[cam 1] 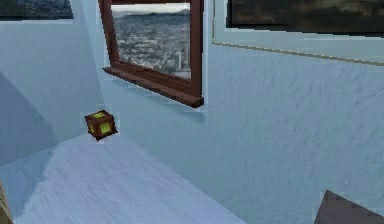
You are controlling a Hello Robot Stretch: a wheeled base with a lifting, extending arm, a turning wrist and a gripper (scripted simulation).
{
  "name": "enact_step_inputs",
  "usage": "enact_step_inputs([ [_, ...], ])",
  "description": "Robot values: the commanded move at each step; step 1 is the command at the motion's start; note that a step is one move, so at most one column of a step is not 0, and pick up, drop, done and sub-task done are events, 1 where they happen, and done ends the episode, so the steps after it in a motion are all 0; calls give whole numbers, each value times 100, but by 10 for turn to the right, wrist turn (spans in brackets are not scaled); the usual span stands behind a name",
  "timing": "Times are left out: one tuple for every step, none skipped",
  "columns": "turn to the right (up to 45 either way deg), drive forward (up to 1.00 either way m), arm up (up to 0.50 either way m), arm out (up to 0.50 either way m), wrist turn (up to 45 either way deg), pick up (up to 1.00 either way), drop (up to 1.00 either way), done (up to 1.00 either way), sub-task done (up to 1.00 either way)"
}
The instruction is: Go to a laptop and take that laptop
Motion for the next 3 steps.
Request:
enact_step_inputs([
  [0, 0, 0, 0, 450, 0, 0, 0, 0],
  [0, 0, 0, 0, 450, 0, 0, 0, 0],
  [0, 0, 0, 0, 450, 0, 0, 0, 0],
])
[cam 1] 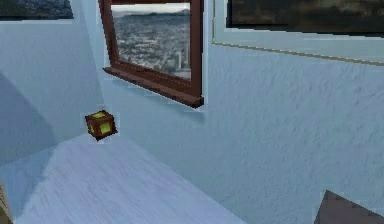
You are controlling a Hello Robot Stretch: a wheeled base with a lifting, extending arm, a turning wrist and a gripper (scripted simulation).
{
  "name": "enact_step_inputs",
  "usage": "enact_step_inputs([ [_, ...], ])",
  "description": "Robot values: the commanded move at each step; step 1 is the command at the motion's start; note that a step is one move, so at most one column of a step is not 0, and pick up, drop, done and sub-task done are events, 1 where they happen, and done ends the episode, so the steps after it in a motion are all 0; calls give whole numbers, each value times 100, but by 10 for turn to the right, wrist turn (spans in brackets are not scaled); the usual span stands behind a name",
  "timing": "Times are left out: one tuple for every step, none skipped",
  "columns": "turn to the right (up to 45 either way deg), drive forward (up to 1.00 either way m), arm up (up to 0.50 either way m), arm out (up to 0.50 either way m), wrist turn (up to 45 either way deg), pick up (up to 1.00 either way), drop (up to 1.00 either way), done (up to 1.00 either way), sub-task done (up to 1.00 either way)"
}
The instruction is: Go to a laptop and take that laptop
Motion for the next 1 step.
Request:
enact_step_inputs([
  [0, 0, 0, 0, 420, 0, 0, 0, 0],
])
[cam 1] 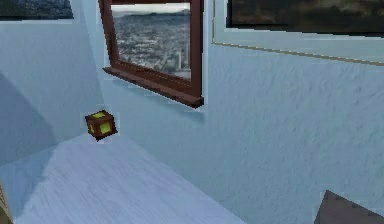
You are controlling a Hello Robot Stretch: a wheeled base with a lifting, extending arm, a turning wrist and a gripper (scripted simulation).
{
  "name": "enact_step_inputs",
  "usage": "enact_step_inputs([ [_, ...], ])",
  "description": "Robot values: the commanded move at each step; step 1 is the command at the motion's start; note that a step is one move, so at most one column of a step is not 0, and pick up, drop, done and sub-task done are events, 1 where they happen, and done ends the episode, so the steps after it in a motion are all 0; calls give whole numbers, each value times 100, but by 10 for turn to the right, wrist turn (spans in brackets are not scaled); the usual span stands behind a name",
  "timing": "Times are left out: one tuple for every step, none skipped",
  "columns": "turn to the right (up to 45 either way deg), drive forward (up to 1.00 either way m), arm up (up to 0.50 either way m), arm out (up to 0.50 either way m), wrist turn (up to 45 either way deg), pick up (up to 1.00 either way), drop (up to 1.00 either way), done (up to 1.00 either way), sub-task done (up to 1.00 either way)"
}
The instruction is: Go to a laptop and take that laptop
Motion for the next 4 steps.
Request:
enact_step_inputs([
  [0, 0, -30, 0, 0, 0, 0, 0, 0],
  [0, 0, 0, 0, 0, 100, 0, 0, 0],
  [0, 0, 10, 0, 0, 0, 0, 0, 0],
  [0, 0, 0, 0, 0, 0, 0, 100, 0],
])
